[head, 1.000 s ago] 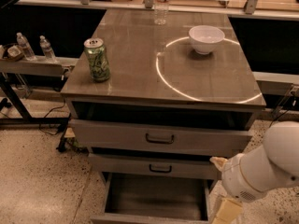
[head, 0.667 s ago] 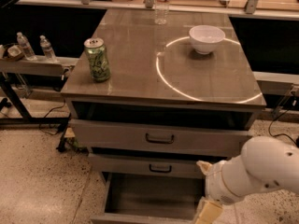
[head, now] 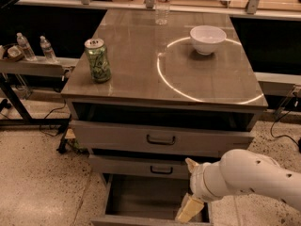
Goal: Close bottom drawer
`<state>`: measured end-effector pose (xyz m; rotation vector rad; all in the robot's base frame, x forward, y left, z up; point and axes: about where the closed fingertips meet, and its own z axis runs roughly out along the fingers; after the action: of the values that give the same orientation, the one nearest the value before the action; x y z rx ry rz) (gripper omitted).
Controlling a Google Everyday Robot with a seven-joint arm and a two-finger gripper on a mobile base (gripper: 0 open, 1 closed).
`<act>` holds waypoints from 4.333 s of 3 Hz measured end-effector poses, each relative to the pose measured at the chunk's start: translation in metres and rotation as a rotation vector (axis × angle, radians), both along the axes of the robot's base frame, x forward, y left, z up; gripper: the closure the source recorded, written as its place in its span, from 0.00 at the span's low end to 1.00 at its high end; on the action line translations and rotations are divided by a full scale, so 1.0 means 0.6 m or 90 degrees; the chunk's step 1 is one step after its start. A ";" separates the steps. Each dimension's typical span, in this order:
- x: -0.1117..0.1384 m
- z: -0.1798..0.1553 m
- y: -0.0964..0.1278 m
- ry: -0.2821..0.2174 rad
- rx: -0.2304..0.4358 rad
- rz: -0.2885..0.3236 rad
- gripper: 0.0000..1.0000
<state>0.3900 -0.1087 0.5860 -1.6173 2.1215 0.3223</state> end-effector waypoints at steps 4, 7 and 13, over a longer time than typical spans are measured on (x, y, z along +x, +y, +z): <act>-0.050 -0.245 -0.071 0.020 -0.137 0.010 0.00; 0.029 -0.352 -0.066 -0.004 -0.141 0.008 0.00; 0.058 -0.522 -0.106 -0.127 0.028 -0.073 0.00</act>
Offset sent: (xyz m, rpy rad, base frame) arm 0.0017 0.0143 -0.1669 -0.3081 -0.0389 -0.0783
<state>0.4246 -0.1726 0.2727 -1.4329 2.0306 0.1621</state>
